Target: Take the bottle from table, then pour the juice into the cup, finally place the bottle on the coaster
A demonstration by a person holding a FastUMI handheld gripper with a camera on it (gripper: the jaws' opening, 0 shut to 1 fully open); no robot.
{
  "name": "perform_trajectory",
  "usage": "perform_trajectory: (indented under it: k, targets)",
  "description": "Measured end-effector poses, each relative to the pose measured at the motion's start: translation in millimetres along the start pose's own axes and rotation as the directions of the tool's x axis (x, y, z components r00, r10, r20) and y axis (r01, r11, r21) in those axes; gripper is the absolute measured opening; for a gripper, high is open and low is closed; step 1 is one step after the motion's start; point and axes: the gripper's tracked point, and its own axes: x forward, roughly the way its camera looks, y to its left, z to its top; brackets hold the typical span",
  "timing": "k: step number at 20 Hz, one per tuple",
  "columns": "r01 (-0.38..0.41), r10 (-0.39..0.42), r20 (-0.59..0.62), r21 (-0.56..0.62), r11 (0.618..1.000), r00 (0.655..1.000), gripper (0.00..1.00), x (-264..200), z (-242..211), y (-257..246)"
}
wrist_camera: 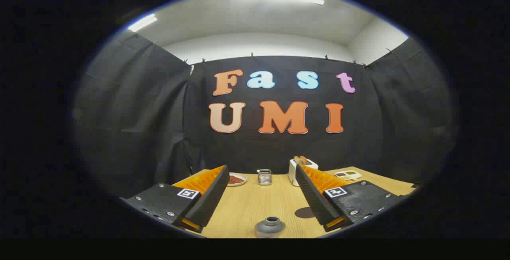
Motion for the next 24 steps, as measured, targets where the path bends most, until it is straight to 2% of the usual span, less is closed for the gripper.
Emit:
perform_trajectory:
  k: [6,15,24]
  targets:
    - [-0.055,0.056,0.010,-0.043,0.998,0.998,0.98,12,1,6]
    - [-0.042,0.046,0.033,-0.109,0.993,0.998,0.98,17,3,-24]
    - [-0.031,0.032,0.032,-0.049,0.998,0.999,0.98,10,-23,-22]
